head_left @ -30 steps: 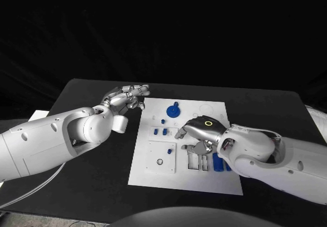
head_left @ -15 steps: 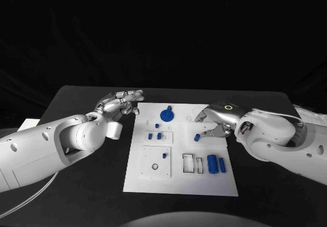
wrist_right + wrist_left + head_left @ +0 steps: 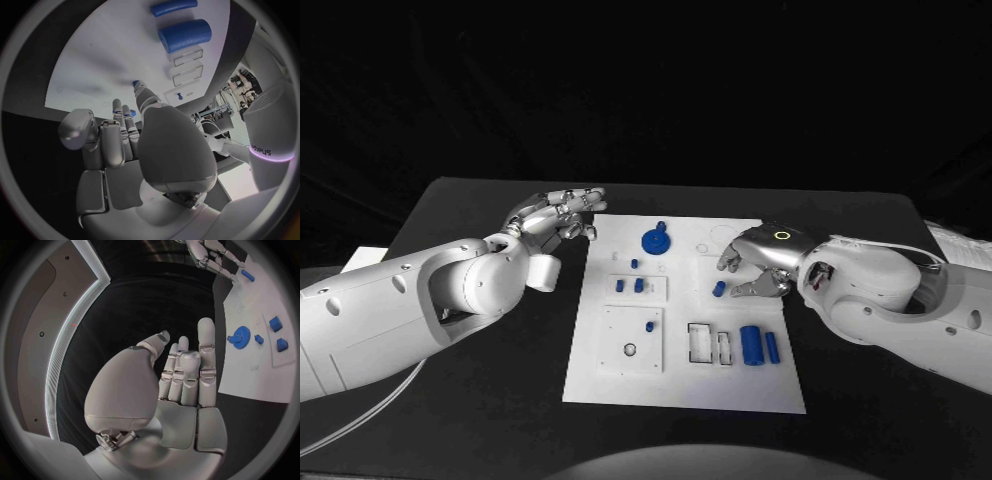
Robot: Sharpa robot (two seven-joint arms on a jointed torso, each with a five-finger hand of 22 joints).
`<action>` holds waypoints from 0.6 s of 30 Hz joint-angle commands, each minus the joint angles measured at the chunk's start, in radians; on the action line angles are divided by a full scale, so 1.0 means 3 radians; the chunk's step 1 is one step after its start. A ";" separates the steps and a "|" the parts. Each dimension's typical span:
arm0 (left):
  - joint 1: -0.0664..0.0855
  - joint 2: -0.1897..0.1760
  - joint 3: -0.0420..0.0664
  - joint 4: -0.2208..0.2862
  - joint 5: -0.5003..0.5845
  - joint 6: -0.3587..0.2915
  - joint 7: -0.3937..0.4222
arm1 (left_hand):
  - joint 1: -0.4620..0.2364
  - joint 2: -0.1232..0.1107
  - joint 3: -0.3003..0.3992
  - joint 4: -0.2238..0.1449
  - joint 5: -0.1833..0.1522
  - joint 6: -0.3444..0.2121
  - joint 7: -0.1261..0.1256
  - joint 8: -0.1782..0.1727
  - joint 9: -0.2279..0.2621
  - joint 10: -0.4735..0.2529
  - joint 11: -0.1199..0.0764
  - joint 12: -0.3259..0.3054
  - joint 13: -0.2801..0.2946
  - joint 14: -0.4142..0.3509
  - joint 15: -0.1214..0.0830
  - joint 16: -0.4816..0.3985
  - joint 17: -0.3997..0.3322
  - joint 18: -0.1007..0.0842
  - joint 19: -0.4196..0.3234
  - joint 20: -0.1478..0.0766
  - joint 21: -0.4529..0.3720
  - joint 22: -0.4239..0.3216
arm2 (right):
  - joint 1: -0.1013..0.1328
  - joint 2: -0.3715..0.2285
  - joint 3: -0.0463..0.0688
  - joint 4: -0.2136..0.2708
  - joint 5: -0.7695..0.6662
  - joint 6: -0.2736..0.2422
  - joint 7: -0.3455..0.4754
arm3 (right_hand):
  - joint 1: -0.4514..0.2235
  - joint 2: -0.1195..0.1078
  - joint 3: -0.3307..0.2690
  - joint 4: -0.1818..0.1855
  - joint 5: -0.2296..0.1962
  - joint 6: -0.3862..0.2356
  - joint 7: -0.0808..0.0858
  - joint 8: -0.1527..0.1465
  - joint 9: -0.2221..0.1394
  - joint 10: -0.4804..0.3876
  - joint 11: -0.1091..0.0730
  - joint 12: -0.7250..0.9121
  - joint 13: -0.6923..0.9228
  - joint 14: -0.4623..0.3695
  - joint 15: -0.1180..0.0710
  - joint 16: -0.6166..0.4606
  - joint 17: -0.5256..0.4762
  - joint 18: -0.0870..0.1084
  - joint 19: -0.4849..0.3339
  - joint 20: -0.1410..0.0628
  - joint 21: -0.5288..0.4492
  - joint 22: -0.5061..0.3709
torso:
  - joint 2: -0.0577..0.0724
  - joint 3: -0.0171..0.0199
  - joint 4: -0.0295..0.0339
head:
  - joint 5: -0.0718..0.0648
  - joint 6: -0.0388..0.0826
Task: Assemble the parts on the task board
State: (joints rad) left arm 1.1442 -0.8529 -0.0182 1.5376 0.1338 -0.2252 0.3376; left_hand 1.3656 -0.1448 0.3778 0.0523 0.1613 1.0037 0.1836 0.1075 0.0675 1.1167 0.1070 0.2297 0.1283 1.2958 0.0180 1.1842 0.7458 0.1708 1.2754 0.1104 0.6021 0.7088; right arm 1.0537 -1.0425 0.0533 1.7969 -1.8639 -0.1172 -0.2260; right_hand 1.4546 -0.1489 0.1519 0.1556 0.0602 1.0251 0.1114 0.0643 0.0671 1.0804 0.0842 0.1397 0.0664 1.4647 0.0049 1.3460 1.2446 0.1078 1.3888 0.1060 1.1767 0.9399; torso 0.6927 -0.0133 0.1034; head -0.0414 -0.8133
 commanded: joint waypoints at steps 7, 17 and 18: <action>0.0001 0.0002 0.0001 0.0005 -0.0018 0.0059 0.0009 | 0.0003 0.0020 -0.0007 -0.0004 -0.0012 -0.0025 0.0005 0.0022 0.0002 -0.0026 -0.0004 0.0018 0.0005 -0.0032 0.0001 -0.0011 -0.0003 0.0035 -0.0007 0.0012 -0.0017 -0.0004 | -0.0055 0.0075 -0.0009 -0.0013 0.0010 0.0197 0.0113 | 0.0092 0.0111 0.0147 -0.0010 -0.0010 0.0092 0.0009 0.0009 0.0005 0.0182 -0.0050 0.0004 -0.0009 0.0167 -0.0063 -0.0005 -0.0001 0.0024 0.0031 -0.0052 -0.0002 0.0022 | 0.0000 -0.0001 0.0003 | 0.0001 -0.0010; 0.0001 -0.0001 0.0001 0.0001 -0.0018 0.0057 0.0004 | 0.0003 0.0020 -0.0007 -0.0004 -0.0012 -0.0025 0.0005 0.0022 0.0002 -0.0026 -0.0004 0.0018 0.0005 -0.0032 0.0001 -0.0011 -0.0003 0.0035 -0.0007 0.0012 -0.0017 -0.0004 | -0.0075 0.0113 -0.0012 -0.0027 0.0037 0.0231 0.0158 | 0.0137 0.0143 0.0336 -0.0001 -0.0012 0.0164 0.0016 0.0009 0.0006 0.0326 -0.0080 -0.0064 -0.0012 0.0171 -0.0092 0.0005 0.0003 0.0018 0.0048 -0.0082 0.0008 0.0039 | 0.0001 0.0000 -0.0001 | 0.0016 -0.0019; 0.0001 -0.0002 0.0001 0.0000 -0.0018 0.0057 0.0004 | 0.0003 0.0020 -0.0007 -0.0004 -0.0012 -0.0025 0.0005 0.0022 0.0002 -0.0026 -0.0004 0.0018 0.0005 -0.0032 0.0001 -0.0011 -0.0003 0.0035 -0.0007 0.0012 -0.0017 -0.0004 | -0.0076 0.0115 -0.0012 -0.0027 0.0039 0.0229 0.0161 | 0.0138 0.0143 0.0355 0.0000 -0.0012 0.0171 0.0016 0.0009 0.0007 0.0337 -0.0081 -0.0072 -0.0012 0.0171 -0.0093 0.0006 0.0003 0.0018 0.0049 -0.0083 0.0009 0.0040 | 0.0001 0.0000 -0.0002 | 0.0016 -0.0019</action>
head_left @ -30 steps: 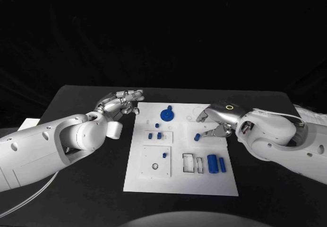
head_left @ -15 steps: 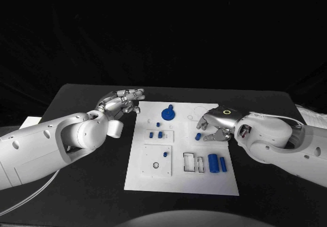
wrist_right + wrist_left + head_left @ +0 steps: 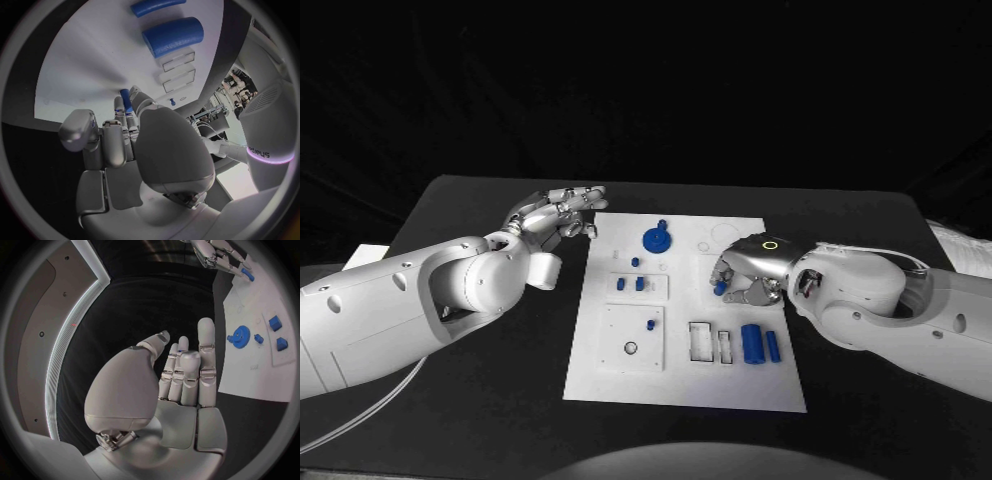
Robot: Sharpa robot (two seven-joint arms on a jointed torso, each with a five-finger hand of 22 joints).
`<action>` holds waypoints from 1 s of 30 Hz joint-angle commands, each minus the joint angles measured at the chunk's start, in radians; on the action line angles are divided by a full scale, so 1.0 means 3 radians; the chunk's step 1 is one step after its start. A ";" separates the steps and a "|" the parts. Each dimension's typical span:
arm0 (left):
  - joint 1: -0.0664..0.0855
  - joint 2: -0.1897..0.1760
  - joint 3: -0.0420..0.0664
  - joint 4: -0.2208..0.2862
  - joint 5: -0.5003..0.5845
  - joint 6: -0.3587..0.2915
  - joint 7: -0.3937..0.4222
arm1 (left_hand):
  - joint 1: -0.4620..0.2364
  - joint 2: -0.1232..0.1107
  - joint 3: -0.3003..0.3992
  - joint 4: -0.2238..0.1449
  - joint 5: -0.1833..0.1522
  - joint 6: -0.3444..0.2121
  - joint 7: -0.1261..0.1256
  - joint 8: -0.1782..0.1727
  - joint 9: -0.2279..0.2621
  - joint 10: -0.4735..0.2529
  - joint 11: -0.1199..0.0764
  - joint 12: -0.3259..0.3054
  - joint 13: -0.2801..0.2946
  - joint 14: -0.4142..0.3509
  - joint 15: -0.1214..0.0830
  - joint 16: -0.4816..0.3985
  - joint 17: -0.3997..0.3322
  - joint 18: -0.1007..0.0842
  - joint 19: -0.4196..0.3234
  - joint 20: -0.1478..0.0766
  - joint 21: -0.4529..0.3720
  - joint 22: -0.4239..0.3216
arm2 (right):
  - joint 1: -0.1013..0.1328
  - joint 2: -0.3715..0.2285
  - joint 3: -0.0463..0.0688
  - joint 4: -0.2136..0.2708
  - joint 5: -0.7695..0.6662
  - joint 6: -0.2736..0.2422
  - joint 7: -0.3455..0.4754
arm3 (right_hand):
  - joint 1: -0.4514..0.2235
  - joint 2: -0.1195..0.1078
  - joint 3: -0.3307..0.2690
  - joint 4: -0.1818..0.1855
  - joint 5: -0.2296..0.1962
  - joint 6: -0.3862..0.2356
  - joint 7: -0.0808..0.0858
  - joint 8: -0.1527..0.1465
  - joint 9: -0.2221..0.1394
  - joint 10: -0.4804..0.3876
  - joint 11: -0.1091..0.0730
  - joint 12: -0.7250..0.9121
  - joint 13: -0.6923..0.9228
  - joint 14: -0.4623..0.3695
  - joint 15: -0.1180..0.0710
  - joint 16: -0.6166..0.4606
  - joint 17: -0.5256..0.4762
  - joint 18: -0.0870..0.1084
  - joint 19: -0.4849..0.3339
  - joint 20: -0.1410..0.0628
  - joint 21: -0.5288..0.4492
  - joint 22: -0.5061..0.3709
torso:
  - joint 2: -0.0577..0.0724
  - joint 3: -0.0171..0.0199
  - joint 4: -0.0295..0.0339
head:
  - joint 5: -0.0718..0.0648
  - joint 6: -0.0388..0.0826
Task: Assemble the parts on the task board
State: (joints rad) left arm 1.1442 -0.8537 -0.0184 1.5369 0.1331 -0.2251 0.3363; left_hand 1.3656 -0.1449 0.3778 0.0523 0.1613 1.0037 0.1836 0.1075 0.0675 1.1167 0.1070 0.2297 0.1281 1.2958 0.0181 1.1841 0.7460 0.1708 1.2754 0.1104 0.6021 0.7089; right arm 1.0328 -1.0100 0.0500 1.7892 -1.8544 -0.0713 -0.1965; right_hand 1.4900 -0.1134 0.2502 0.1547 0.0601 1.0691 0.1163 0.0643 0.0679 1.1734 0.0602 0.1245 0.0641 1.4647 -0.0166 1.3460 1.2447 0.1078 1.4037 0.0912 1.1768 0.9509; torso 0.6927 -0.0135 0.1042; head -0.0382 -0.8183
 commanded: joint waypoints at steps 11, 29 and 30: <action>0.0001 0.0003 0.0000 -0.0002 -0.0017 0.0063 -0.0002 | 0.0003 0.0021 -0.0007 -0.0004 -0.0012 -0.0025 0.0005 0.0022 0.0002 -0.0026 -0.0004 0.0018 0.0005 -0.0032 0.0001 -0.0011 -0.0003 0.0035 -0.0007 0.0012 -0.0017 -0.0004 | -0.0009 0.0029 -0.0002 -0.0015 0.0004 -0.0022 0.0047 | -0.0022 0.0089 0.0218 0.0059 -0.0032 0.0156 0.0004 0.0035 0.0019 0.0144 -0.0007 -0.0083 0.0003 0.0177 -0.0030 0.0035 0.0034 0.0013 0.0017 -0.0048 0.0027 0.0031 | 0.0001 0.0001 -0.0002 | -0.0002 -0.0006; 0.0001 -0.0003 -0.0002 -0.0003 -0.0030 0.0071 -0.0019 | 0.0007 0.0022 -0.0010 -0.0010 -0.0013 -0.0027 0.0004 0.0027 0.0003 -0.0032 -0.0004 0.0030 0.0008 -0.0035 0.0000 -0.0012 -0.0012 0.0035 -0.0006 0.0012 -0.0018 -0.0005 | -0.0009 0.0051 -0.0001 -0.0013 -0.0018 -0.0119 -0.0043 | -0.0022 0.0096 0.0396 0.0057 -0.0024 0.0328 -0.0011 0.0065 0.0047 0.0278 -0.0031 -0.0133 0.0010 0.0183 -0.0054 0.0076 0.0075 0.0006 0.0040 -0.0076 0.0060 0.0078 | -0.0001 -0.0003 -0.0004 | -0.0008 -0.0016; 0.0001 -0.0004 -0.0002 -0.0003 -0.0030 0.0071 -0.0020 | 0.0007 0.0022 -0.0010 -0.0010 -0.0013 -0.0027 0.0004 0.0027 0.0003 -0.0032 -0.0004 0.0030 0.0008 -0.0035 0.0000 -0.0012 -0.0012 0.0035 -0.0006 0.0012 -0.0018 -0.0005 | -0.0009 0.0050 -0.0001 -0.0010 -0.0018 -0.0122 -0.0046 | -0.0009 0.0106 0.0420 0.0044 -0.0024 0.0337 -0.0012 0.0067 0.0050 0.0285 -0.0033 -0.0137 0.0010 0.0184 -0.0055 0.0079 0.0080 0.0005 0.0040 -0.0078 0.0062 0.0081 | -0.0001 -0.0002 -0.0002 | -0.0008 -0.0017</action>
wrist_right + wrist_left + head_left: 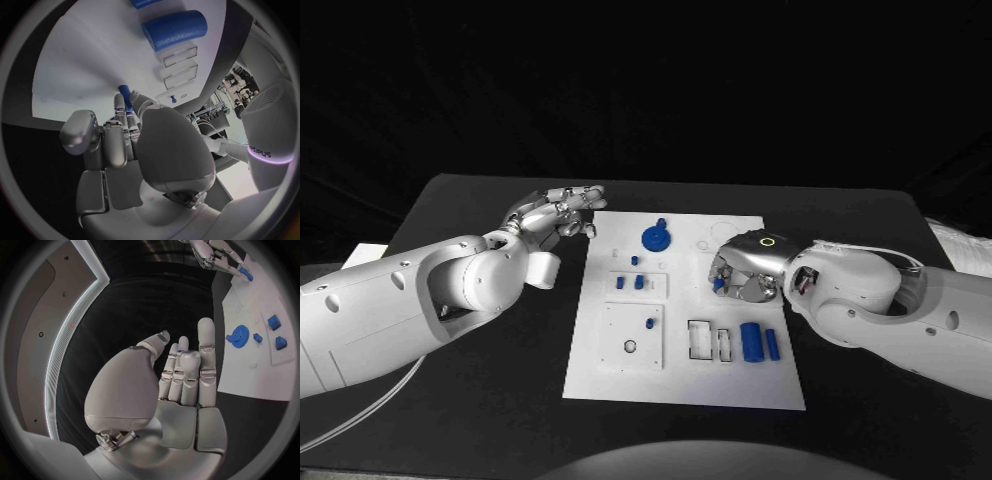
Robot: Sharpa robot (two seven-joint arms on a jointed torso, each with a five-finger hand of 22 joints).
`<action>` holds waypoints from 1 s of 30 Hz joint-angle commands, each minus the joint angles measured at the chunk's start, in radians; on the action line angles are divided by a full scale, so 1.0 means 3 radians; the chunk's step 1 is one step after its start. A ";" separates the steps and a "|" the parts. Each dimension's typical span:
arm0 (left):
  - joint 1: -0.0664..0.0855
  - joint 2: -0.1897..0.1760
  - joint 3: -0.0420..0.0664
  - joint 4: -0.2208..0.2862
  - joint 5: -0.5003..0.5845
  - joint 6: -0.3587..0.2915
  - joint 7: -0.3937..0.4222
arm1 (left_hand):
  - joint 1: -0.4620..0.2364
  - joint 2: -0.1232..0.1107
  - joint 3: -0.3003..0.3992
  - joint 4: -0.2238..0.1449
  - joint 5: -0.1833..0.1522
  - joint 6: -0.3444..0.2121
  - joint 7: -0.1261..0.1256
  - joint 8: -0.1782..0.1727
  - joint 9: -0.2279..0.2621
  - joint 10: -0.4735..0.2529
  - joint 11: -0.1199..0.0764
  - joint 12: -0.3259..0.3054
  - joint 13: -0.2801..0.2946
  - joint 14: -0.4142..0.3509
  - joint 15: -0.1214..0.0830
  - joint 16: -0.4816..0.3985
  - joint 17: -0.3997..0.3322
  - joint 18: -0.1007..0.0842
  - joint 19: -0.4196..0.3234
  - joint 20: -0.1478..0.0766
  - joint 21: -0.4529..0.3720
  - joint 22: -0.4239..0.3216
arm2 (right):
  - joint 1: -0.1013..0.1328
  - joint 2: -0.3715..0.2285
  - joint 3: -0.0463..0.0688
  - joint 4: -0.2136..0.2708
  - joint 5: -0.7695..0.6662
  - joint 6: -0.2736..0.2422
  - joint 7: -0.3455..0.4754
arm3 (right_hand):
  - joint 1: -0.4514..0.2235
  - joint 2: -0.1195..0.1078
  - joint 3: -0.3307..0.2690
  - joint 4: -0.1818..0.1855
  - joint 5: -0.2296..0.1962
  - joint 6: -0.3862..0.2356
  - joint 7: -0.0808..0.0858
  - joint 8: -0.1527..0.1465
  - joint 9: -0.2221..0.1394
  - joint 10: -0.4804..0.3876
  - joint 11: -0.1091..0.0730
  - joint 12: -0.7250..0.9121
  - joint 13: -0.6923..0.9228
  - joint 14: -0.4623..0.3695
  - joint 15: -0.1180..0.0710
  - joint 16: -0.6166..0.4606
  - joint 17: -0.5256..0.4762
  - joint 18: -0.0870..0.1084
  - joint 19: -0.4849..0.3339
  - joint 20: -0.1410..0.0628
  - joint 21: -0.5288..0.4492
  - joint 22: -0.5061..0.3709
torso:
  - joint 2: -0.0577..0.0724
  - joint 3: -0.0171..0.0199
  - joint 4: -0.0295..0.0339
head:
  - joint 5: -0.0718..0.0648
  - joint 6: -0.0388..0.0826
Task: Assemble the parts on the task board
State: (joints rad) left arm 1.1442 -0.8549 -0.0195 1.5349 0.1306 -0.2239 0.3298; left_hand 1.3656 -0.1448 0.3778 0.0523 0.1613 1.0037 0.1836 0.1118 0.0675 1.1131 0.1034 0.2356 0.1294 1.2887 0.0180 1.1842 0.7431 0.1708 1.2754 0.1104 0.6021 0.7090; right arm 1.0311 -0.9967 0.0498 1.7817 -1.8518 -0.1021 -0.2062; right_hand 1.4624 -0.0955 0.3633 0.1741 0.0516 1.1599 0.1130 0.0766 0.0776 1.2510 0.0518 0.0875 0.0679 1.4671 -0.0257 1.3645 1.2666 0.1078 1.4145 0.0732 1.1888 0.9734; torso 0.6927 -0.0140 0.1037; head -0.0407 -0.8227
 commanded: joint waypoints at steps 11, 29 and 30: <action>0.0001 -0.0005 -0.0001 -0.0006 -0.0023 0.0068 -0.0013 | 0.0011 0.0022 -0.0011 -0.0015 -0.0014 -0.0029 0.0004 0.0014 0.0003 -0.0024 0.0008 0.0015 0.0005 -0.0014 0.0000 -0.0013 -0.0007 0.0036 -0.0006 0.0012 -0.0019 -0.0006 | 0.0015 -0.0081 0.0020 0.0172 0.0152 -0.0107 -0.0014 | 0.0102 0.0056 0.0135 -0.0075 0.0001 0.0066 0.0006 0.0026 0.0030 0.0057 -0.0004 -0.0037 -0.0003 0.0177 -0.0025 0.0029 0.0020 0.0001 0.0008 -0.0024 0.0034 0.0024 | -0.0004 0.0002 -0.0001 | -0.0001 -0.0006; -0.0002 0.0013 -0.0006 -0.0023 -0.0024 0.0078 -0.0021 | 0.0011 0.0022 -0.0011 -0.0015 -0.0014 -0.0029 0.0004 0.0014 0.0003 -0.0024 0.0008 0.0015 0.0005 -0.0014 0.0000 -0.0013 -0.0007 0.0036 -0.0006 0.0012 -0.0019 -0.0006 | 0.0161 -0.0044 0.0053 0.0605 0.0510 -0.0181 0.0059 | 0.0058 0.0022 0.0147 -0.0076 0.0000 0.0069 0.0014 0.0017 0.0034 0.0060 0.0003 -0.0056 -0.0005 0.0178 -0.0019 0.0036 0.0026 0.0001 0.0010 -0.0027 0.0039 0.0031 | -0.0005 -0.0003 -0.0003 | 0.0096 -0.0025; -0.0002 0.0016 -0.0006 -0.0023 -0.0024 0.0079 -0.0020 | 0.0011 0.0022 -0.0011 -0.0015 -0.0014 -0.0029 0.0004 0.0014 0.0003 -0.0024 0.0008 0.0015 0.0005 -0.0014 0.0000 -0.0013 -0.0007 0.0036 -0.0006 0.0012 -0.0019 -0.0006 | 0.0146 0.0003 0.0050 0.0609 0.0500 -0.0183 0.0074 | 0.0058 0.0021 0.0147 -0.0077 0.0000 0.0069 0.0014 0.0017 0.0034 0.0059 0.0003 -0.0056 -0.0005 0.0178 -0.0018 0.0036 0.0026 0.0001 0.0010 -0.0027 0.0039 0.0031 | -0.0005 -0.0005 -0.0003 | 0.0110 -0.0029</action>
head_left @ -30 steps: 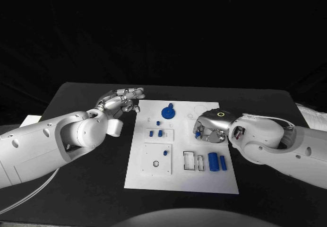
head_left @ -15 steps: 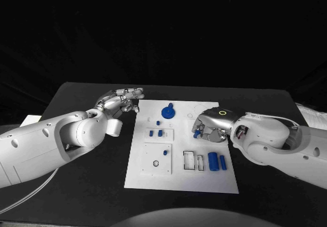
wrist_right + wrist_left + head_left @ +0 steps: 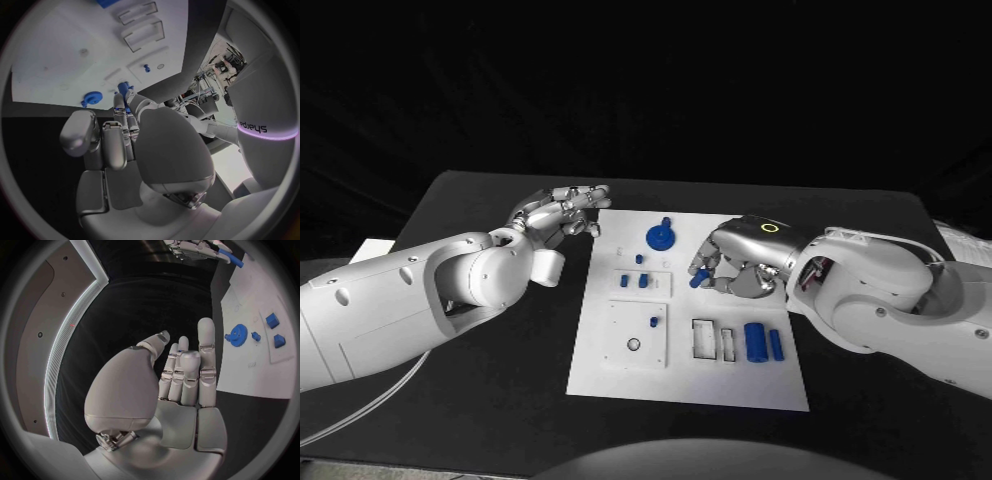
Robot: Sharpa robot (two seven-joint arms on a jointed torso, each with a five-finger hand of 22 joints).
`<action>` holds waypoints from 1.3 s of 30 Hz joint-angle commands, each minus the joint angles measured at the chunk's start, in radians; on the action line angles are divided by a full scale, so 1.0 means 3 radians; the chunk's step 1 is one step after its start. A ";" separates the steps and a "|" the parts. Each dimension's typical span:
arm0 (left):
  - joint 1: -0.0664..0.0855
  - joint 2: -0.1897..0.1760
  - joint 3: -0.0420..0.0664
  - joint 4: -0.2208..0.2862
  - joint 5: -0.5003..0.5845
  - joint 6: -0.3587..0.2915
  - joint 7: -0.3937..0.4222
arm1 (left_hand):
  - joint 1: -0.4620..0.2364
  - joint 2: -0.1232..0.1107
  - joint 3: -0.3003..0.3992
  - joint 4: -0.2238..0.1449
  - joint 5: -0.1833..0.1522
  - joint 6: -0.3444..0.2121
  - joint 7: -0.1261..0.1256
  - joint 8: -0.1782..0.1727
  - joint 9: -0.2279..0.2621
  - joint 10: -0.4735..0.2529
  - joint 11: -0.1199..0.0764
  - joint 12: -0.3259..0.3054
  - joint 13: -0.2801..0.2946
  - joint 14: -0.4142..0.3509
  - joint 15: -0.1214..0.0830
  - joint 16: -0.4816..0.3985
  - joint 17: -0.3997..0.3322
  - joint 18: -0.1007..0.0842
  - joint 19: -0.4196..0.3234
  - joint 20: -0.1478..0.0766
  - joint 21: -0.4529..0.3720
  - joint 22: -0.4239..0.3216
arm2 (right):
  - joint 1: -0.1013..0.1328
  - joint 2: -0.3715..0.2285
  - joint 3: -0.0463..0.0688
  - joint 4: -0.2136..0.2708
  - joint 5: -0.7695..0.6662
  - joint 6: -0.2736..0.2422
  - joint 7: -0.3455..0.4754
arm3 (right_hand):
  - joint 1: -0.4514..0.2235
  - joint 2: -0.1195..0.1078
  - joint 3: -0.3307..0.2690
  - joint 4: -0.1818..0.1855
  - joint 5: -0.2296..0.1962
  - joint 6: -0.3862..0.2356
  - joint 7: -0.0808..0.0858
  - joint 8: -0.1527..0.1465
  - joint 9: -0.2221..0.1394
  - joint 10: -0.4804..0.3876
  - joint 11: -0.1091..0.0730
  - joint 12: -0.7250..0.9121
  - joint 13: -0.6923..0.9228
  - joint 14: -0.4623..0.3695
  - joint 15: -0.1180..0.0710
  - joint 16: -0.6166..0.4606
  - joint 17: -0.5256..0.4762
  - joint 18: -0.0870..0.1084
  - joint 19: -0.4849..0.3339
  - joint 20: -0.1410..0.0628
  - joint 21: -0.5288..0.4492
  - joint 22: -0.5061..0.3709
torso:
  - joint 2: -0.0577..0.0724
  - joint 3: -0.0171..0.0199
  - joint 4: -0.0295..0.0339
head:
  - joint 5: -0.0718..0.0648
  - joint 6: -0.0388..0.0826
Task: Assemble the parts on the task board
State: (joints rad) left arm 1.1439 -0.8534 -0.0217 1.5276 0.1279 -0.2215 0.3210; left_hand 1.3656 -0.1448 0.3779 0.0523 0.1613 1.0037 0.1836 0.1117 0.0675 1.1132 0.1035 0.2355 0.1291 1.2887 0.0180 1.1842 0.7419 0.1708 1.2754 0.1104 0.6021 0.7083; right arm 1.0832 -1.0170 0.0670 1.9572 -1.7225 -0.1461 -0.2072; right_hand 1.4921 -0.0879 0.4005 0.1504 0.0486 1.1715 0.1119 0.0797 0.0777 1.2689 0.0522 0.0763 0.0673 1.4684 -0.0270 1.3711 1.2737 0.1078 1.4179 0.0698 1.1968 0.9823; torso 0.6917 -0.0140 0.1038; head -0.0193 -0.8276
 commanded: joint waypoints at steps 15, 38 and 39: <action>-0.0001 0.0051 0.0002 -0.0010 -0.0015 0.0086 0.0003 | 0.0011 0.0022 -0.0011 -0.0015 -0.0014 -0.0029 0.0004 0.0015 0.0003 -0.0024 0.0008 0.0015 0.0006 -0.0014 0.0000 -0.0013 -0.0003 0.0036 -0.0006 0.0012 -0.0019 -0.0003 | -0.0359 0.0795 -0.0091 -0.0289 -0.0120 0.0054 0.0276 | -0.0038 -0.0007 0.0050 -0.0025 0.0015 0.0019 0.0026 -0.0007 0.0034 -0.0014 0.0007 -0.0035 -0.0006 0.0173 -0.0011 0.0015 0.0002 0.0002 -0.0007 -0.0015 0.0005 -0.0010 | 0.0005 -0.0006 0.0004 | 0.0165 -0.0049; -0.0001 0.0047 0.0002 -0.0014 -0.0015 0.0093 -0.0003 | 0.0015 0.0024 -0.0014 -0.0021 -0.0017 -0.0034 0.0006 0.0019 0.0003 -0.0034 0.0009 0.0026 0.0008 -0.0019 0.0001 -0.0016 -0.0014 0.0036 -0.0007 0.0013 -0.0021 -0.0004 | -0.0452 0.0922 -0.0120 -0.0483 -0.0290 0.0237 0.0229 | -0.0040 -0.0008 0.0057 -0.0034 0.0016 0.0015 0.0031 -0.0011 0.0034 -0.0018 0.0011 -0.0039 -0.0006 0.0174 -0.0009 0.0018 0.0004 0.0002 -0.0007 -0.0014 0.0005 -0.0010 | 0.0006 0.0004 -0.0004 | 0.0179 -0.0080; -0.0001 0.0047 0.0002 -0.0015 -0.0015 0.0094 -0.0003 | 0.0015 0.0024 -0.0014 -0.0021 -0.0017 -0.0034 0.0006 0.0019 0.0003 -0.0034 0.0009 0.0026 0.0008 -0.0019 0.0001 -0.0016 -0.0014 0.0036 -0.0007 0.0013 -0.0021 -0.0004 | -0.0452 0.0918 -0.0120 -0.0482 -0.0299 0.0243 0.0221 | -0.0040 -0.0008 0.0057 -0.0034 0.0016 0.0015 0.0031 -0.0011 0.0034 -0.0018 0.0011 -0.0039 -0.0006 0.0174 -0.0009 0.0018 0.0004 0.0002 -0.0007 -0.0014 0.0005 -0.0010 | 0.0004 0.0004 -0.0003 | 0.0179 -0.0082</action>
State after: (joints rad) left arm 1.1435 -0.8406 -0.0219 1.5228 0.1273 -0.2136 0.3170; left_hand 1.3656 -0.1449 0.3750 0.0495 0.1613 1.0000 0.1872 0.1115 0.0675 1.1094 0.1072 0.2403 0.1306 1.2888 0.0180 1.1842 0.7386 0.1708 1.2754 0.1104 0.6021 0.7085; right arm 0.9487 -0.7407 0.0311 1.8123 -1.7807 -0.1014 -0.1340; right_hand 1.4884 -0.0941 0.4099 0.1404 0.0504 1.1706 0.1157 0.0730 0.0783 1.2712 0.0549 0.0686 0.0650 1.4684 -0.0269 1.3710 1.2741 0.1077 1.4179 0.0699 1.1967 0.9799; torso 0.6931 -0.0129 0.1029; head 0.0350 -0.8520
